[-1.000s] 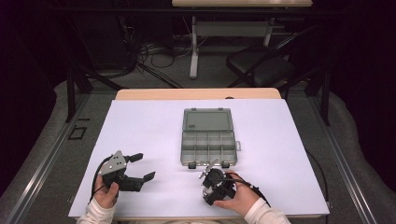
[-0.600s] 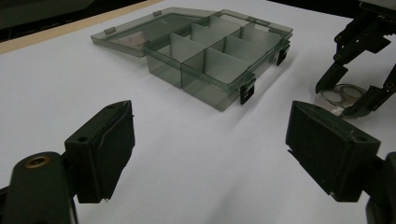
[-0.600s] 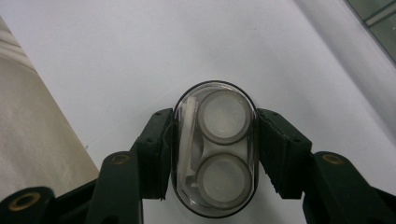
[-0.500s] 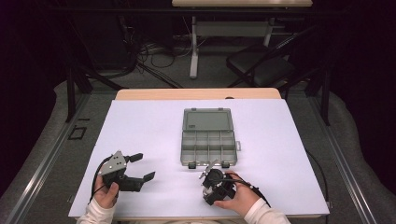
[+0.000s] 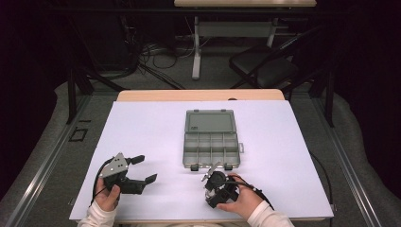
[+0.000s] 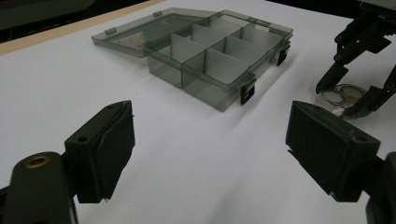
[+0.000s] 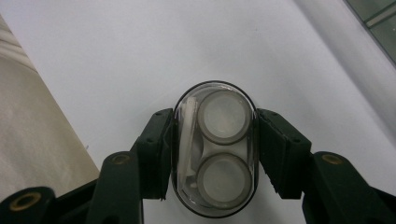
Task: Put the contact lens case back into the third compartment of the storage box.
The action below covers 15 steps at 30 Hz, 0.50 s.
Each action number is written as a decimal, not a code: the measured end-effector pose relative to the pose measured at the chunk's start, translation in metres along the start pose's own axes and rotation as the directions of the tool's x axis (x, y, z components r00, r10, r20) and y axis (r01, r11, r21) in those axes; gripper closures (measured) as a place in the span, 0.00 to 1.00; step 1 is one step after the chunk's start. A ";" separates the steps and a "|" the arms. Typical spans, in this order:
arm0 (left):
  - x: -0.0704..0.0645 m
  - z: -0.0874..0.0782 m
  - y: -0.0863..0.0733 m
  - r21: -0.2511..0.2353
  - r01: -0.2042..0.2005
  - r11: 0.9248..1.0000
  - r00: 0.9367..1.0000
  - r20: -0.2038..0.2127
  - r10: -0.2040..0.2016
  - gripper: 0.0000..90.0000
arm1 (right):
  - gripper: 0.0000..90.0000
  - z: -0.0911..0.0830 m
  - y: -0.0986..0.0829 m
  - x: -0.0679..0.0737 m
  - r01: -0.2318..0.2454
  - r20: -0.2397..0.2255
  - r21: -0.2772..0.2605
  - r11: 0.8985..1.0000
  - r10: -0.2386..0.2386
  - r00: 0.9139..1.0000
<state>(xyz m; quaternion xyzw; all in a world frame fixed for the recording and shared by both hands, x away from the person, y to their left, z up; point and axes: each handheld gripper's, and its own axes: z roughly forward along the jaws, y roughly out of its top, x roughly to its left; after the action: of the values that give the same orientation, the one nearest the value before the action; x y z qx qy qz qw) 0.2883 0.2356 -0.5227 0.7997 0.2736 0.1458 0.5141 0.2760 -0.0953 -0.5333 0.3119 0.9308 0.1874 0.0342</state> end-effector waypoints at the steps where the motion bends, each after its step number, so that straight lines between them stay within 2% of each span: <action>1: 0.000 0.000 0.000 0.000 0.000 1.000 1.000 0.000 0.000 0.18 | 0.54 0.000 0.000 0.000 -0.001 -0.001 -0.001 1.000 0.001 1.000; 8: 0.000 0.000 0.000 0.000 0.000 1.000 1.000 0.000 0.000 0.18 | 0.54 -0.002 0.001 0.000 0.003 -0.009 -0.010 1.000 -0.003 1.000; 15: 0.000 0.000 0.000 -0.001 0.000 1.000 1.000 0.000 0.000 0.18 | 0.54 -0.007 0.001 -0.001 -0.013 -0.004 -0.049 0.999 0.013 1.000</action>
<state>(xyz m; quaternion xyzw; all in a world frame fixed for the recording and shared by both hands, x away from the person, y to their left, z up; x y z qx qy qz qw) 0.2882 0.2358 -0.5226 0.7995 0.2735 0.1458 0.5145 0.2767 -0.0972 -0.5267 0.3168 0.9239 0.2111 0.0388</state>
